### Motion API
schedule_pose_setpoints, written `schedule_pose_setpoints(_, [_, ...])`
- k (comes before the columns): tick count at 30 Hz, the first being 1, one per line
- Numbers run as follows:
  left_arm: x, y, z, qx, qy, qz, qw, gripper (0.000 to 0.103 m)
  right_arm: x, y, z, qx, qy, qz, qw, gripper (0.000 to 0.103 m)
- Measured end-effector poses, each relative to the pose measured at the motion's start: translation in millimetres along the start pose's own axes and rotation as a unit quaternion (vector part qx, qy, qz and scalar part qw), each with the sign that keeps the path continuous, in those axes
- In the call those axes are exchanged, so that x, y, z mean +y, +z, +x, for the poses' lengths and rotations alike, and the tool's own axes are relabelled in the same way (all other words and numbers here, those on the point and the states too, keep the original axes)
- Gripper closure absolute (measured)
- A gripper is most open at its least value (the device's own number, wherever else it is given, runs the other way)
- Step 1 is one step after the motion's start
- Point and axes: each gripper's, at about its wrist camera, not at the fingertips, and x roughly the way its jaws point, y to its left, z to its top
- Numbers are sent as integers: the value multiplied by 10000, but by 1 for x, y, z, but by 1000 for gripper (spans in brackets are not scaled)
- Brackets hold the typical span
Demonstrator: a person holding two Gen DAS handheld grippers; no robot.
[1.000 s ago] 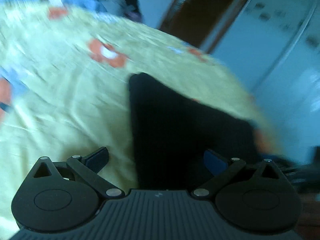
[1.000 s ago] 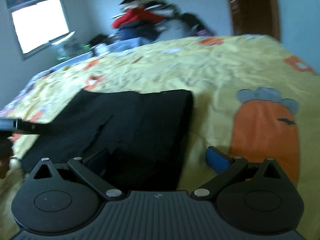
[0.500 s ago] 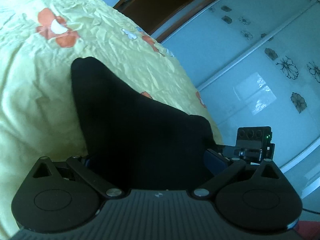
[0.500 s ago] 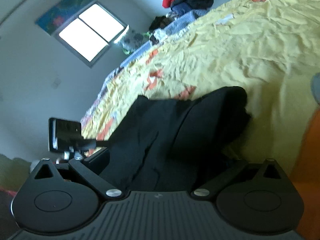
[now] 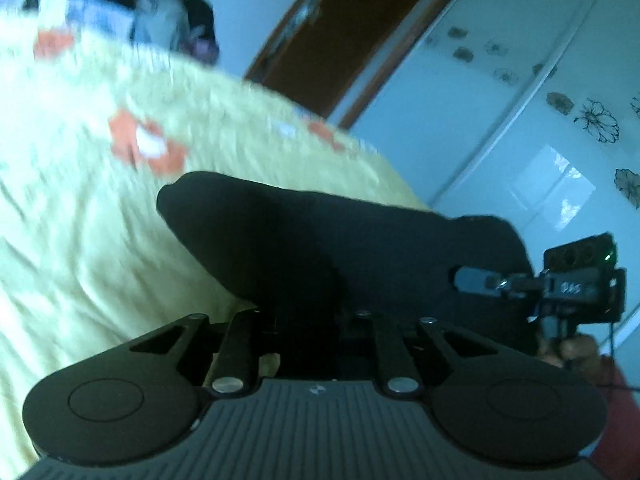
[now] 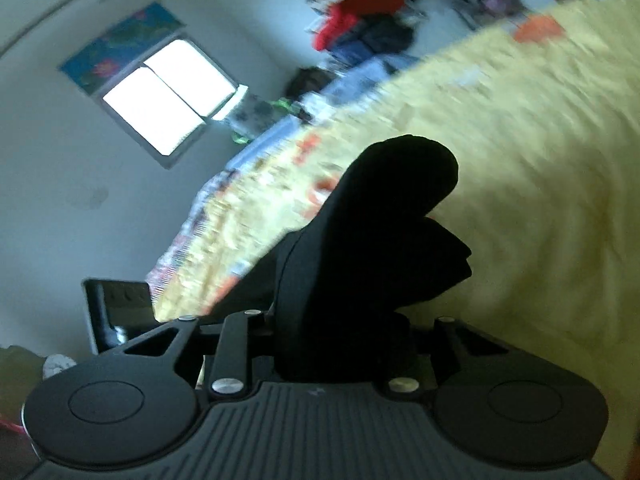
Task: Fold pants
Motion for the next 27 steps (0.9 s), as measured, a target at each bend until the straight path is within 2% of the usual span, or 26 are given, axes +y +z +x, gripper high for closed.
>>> schedule_pose_setpoints(3, [5, 21, -29, -440, 222, 132, 9987, 86, 22, 21, 12, -123, 296, -266, 9991, 75])
schedule_pose_setpoints(5, [11, 35, -41, -580, 419, 274, 9971, 86, 31, 33, 27, -234, 482, -375, 9979, 75])
schedule_pose_setpoints(8, [27, 55, -47, -558, 878, 329, 9940, 85, 35, 46, 63, -291, 543, -344, 9975, 75])
schedule_pose_setpoints(9, [35, 60, -43, -497, 1060, 300, 9927, 85, 35, 49, 80, -251, 408, -397, 9981, 75])
schedule_pose_setpoints(12, [61, 62, -23, -219, 1523, 193, 9879, 83, 30, 51, 128, 4, -234, -511, 9984, 71])
schedule_pose_setpoints(13, [70, 60, -13, -78, 1694, 174, 9854, 78, 27, 50, 143, 117, -512, -544, 9971, 68])
schedule_pose_setpoints(15, [83, 52, 1, 164, 2066, 232, 9780, 61, 17, 45, 163, 395, -1093, -558, 9917, 61])
schedule_pose_setpoints(16, [87, 49, 2, 150, 2137, 253, 9765, 47, 13, 44, 169, 491, -1469, -617, 9860, 50])
schedule_pose_setpoints(17, [87, 46, -1, 80, 2172, 261, 9757, 42, 10, 44, 168, 448, -1734, -707, 9813, 47])
schedule_pose_setpoints(18, [87, 44, -9, 20, 2260, 274, 9737, 38, 9, 43, 162, 357, -1747, -725, 9813, 46])
schedule_pose_setpoints(20, [79, 43, -19, -84, 2746, 388, 9607, 17, 8, 44, 139, 92, -1895, -804, 9785, 44])
schedule_pose_setpoints(21, [73, 43, -26, -168, 3053, 454, 9510, 14, 13, 44, 125, -193, -2268, -992, 9687, 43])
schedule_pose_setpoints(22, [66, 43, -33, -305, 3313, 530, 9415, 11, 21, 41, 115, -459, -2759, -1251, 9519, 42])
schedule_pose_setpoints(23, [55, 42, -40, -449, 3395, 620, 9375, 8, 32, 37, 105, -722, -3202, -1562, 9316, 41])
schedule_pose_setpoints(24, [47, 40, -44, -522, 3300, 699, 9399, 7, 42, 32, 98, -946, -3365, -1856, 9184, 41])
schedule_pose_setpoints(25, [40, 38, -46, -532, 3075, 756, 9471, 3, 54, 25, 92, -1056, -3173, -2070, 9194, 41])
schedule_pose_setpoints(26, [34, 36, -45, -477, 2790, 783, 9559, 0, 62, 20, 91, -993, -2776, -2189, 9301, 41])
schedule_pose_setpoints(27, [30, 32, -42, -357, 2512, 791, 9640, 0, 68, 13, 95, -748, -2253, -2252, 9450, 41])
